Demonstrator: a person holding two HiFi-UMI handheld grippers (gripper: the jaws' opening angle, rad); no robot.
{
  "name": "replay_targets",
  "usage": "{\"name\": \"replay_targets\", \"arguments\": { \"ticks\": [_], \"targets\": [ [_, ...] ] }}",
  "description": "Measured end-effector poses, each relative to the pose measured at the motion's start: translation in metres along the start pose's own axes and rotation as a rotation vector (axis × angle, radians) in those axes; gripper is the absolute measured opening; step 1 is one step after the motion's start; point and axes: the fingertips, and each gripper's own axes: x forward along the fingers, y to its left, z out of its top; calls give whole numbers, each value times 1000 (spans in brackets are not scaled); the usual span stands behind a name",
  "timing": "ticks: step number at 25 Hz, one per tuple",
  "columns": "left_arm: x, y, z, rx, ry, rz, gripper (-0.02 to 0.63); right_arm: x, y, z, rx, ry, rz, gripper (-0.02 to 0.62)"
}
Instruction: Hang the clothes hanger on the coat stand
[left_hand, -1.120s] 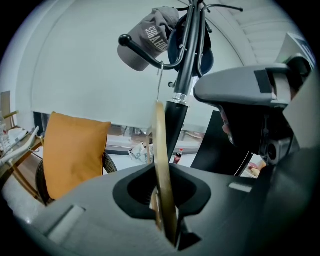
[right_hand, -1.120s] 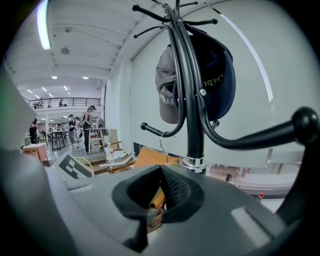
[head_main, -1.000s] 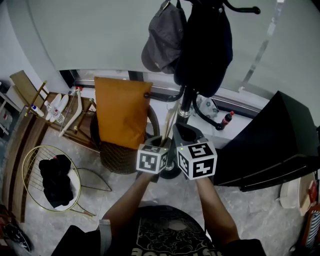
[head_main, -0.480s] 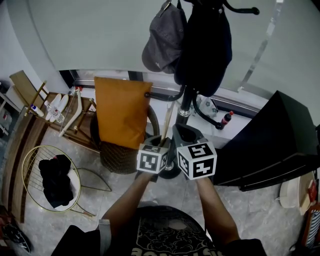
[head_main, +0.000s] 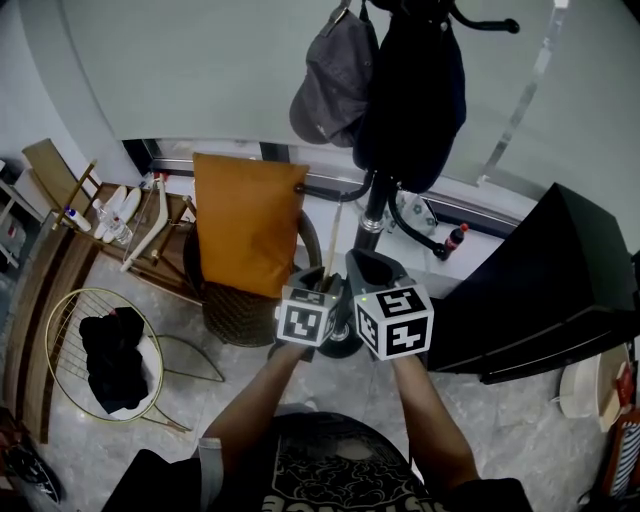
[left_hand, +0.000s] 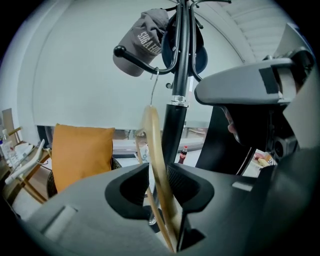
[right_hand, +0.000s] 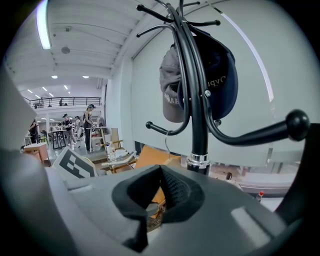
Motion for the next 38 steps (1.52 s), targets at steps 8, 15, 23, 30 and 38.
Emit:
{"name": "replay_targets", "arguments": {
  "ticks": [8,15,23,30,38],
  "targets": [
    [-7,-5,0,16,-14,-23,120,-6,5,-1,5,-1,4,2],
    [-20,-10,8,24,-35,-15,118,-14,10,-2,5,-3,12,2],
    [-39,-19,16,22,-71,-10,118,-27,15,-3,13,-15,28,2],
    [-60,-31,31,17,-112,-9,117,-38,19,-3,25,-28,48,2],
    [-87,-46,54,0,-213,9,115,-55,19,-3,24,-46,55,2]
  ]
}}
